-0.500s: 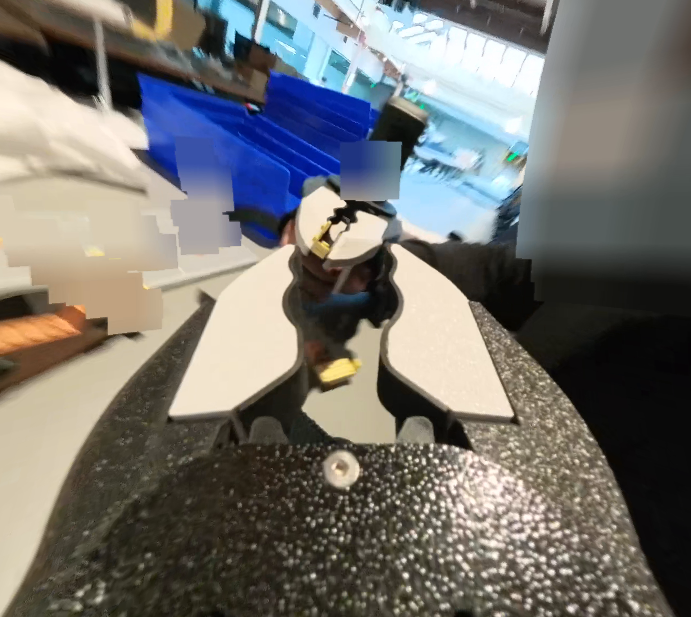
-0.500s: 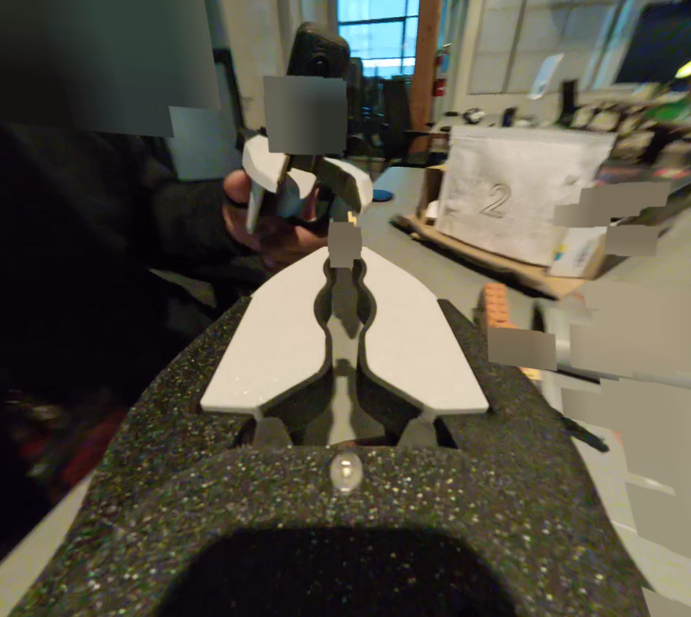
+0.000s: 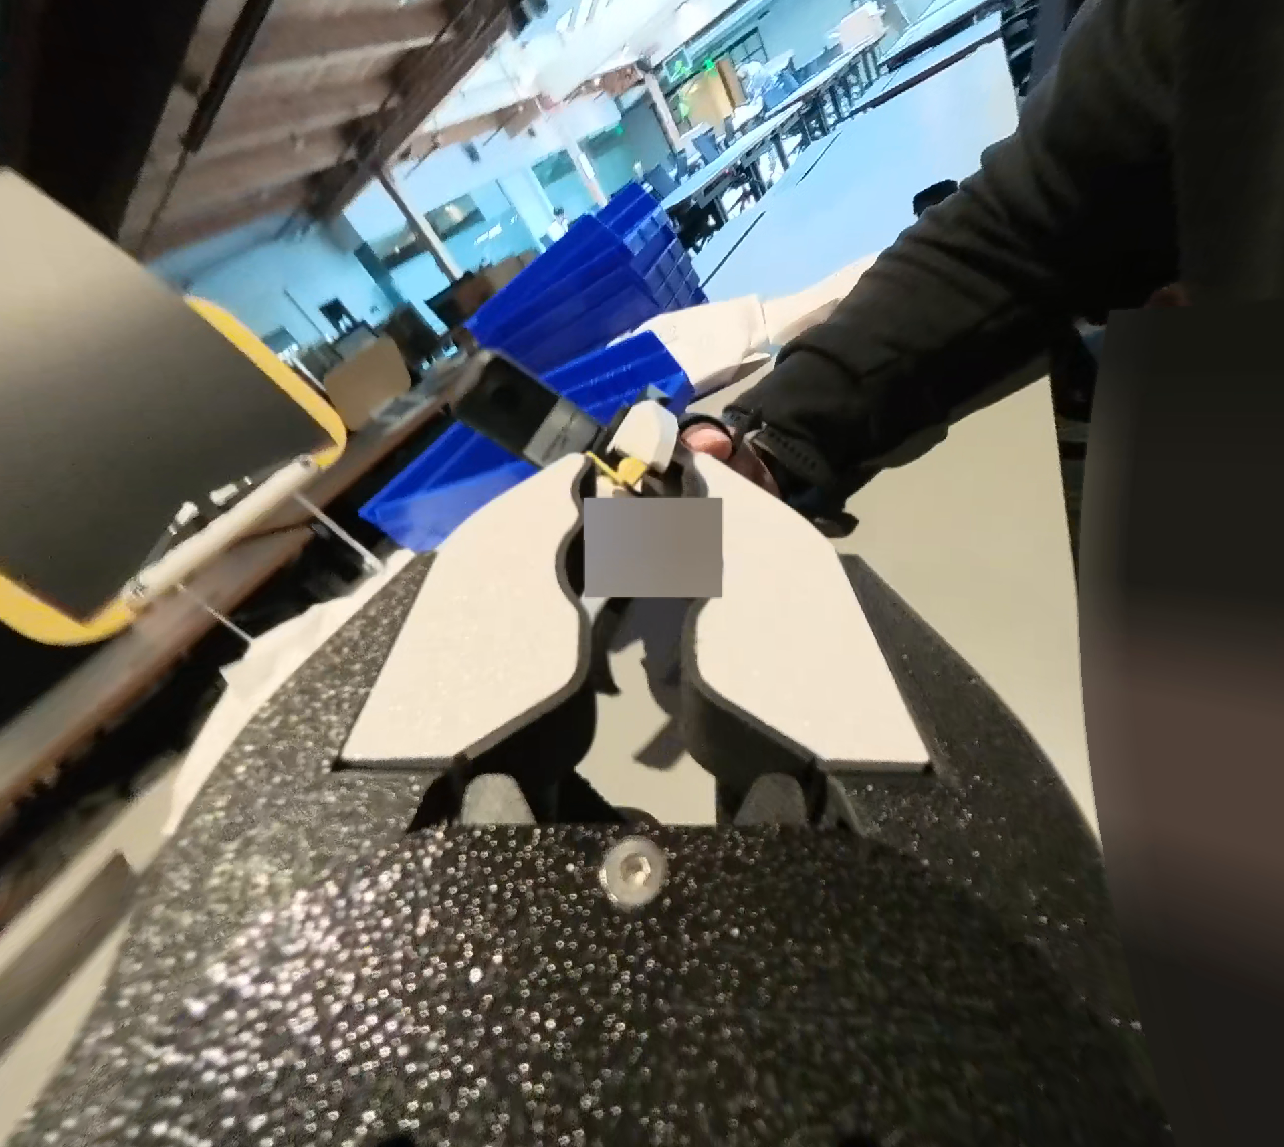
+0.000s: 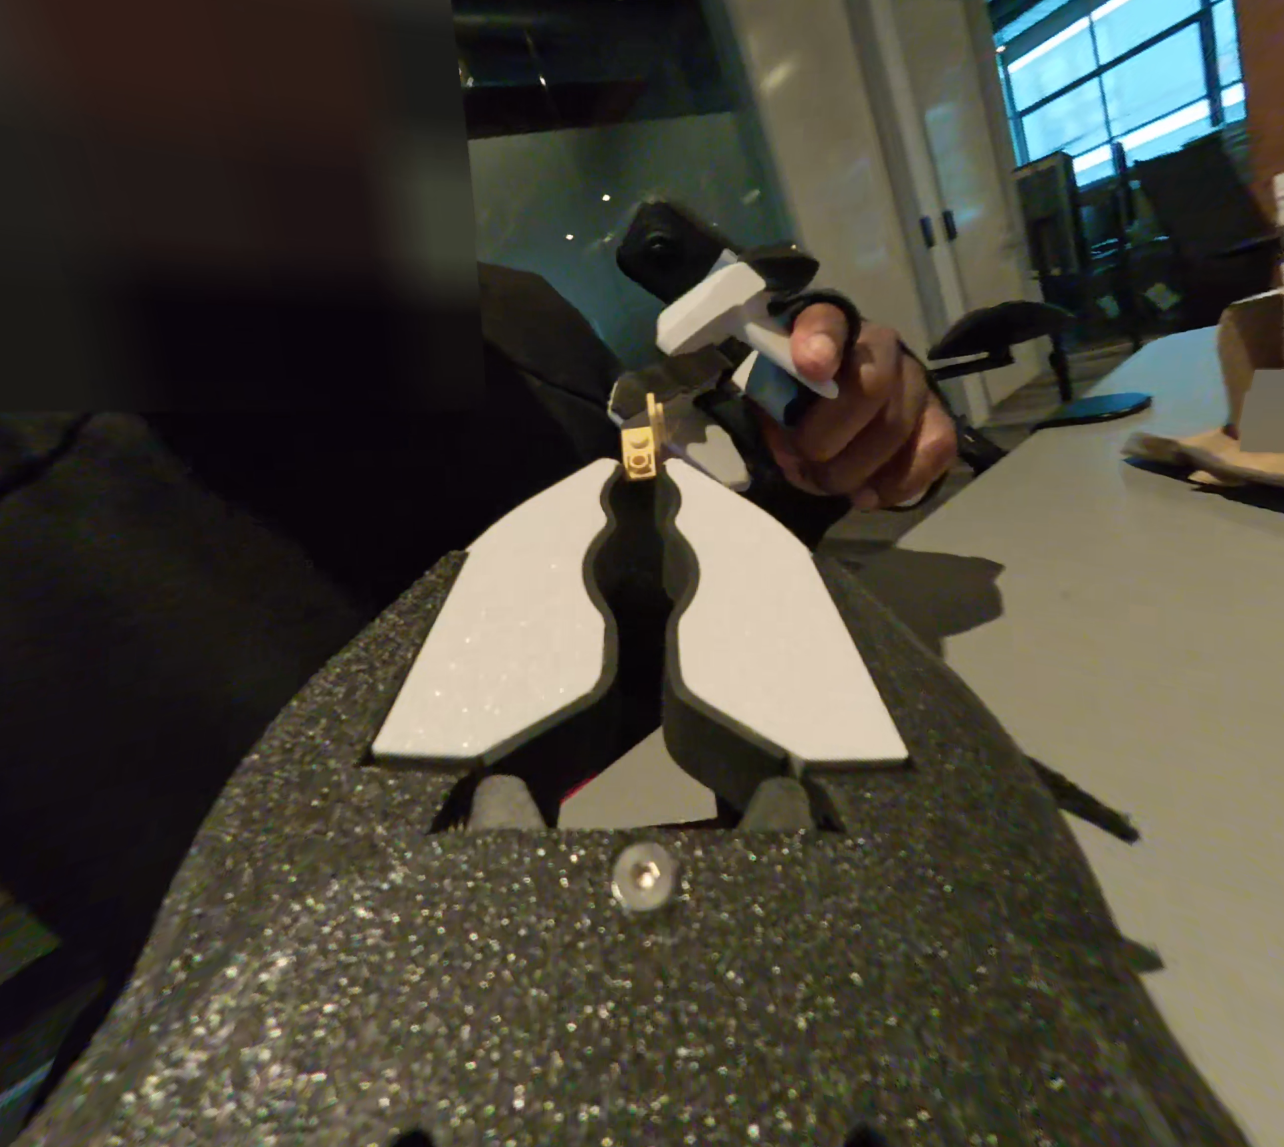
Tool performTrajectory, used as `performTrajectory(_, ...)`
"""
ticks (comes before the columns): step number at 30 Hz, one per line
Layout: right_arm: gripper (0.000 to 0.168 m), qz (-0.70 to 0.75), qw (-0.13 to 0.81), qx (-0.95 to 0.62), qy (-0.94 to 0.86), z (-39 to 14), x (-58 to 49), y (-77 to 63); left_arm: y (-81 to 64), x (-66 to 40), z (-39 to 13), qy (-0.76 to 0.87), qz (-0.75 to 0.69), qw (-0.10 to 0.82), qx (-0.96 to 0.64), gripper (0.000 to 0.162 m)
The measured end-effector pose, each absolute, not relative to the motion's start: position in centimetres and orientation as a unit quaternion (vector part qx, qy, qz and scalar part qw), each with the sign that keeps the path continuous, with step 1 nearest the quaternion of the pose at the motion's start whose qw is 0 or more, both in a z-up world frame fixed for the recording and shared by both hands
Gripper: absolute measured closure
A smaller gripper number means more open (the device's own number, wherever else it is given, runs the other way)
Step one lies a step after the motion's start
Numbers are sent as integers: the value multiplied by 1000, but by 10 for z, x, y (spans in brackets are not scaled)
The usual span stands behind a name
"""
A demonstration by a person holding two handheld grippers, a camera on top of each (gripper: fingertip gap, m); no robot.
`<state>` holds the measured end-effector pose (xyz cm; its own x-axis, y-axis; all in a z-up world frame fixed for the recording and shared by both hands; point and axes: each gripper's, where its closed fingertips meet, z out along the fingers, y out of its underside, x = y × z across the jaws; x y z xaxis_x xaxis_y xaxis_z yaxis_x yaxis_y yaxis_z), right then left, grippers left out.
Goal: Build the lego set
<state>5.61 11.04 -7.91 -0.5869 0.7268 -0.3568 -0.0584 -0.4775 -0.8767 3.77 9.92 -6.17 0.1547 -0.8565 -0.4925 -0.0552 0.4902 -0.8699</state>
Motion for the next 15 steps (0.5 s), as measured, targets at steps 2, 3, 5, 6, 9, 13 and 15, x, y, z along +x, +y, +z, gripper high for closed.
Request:
performTrajectory(2, 161, 782, 245, -365, -442, -77, 59, 108, 103, 43, -61, 578, -294, 650, -396, 139)
performTrajectory(3, 161, 785, 243, -360, -442, -76, 61, 108, 105, 45, -62, 581, -288, 649, -399, 139)
performTrajectory(5, 161, 788, 240, -354, -442, -75, 62, 106, 107, 50, -64, 587, -281, 644, -402, 137)
performTrajectory(6, 161, 789, 240, -353, -443, -75, 63, 106, 107, 52, -66, 588, -281, 643, -402, 137)
performTrajectory(9, 161, 785, 238, -356, -447, -77, 61, 105, 106, 55, -69, 593, -290, 636, -399, 134)
performTrajectory(13, 161, 777, 241, -363, -454, -79, 59, 104, 106, 53, -70, 577, -337, 618, -415, 132)
performTrajectory(15, 160, 757, 258, -375, -470, -84, 55, 103, 106, 50, -72, 559, -385, 586, -442, 131)
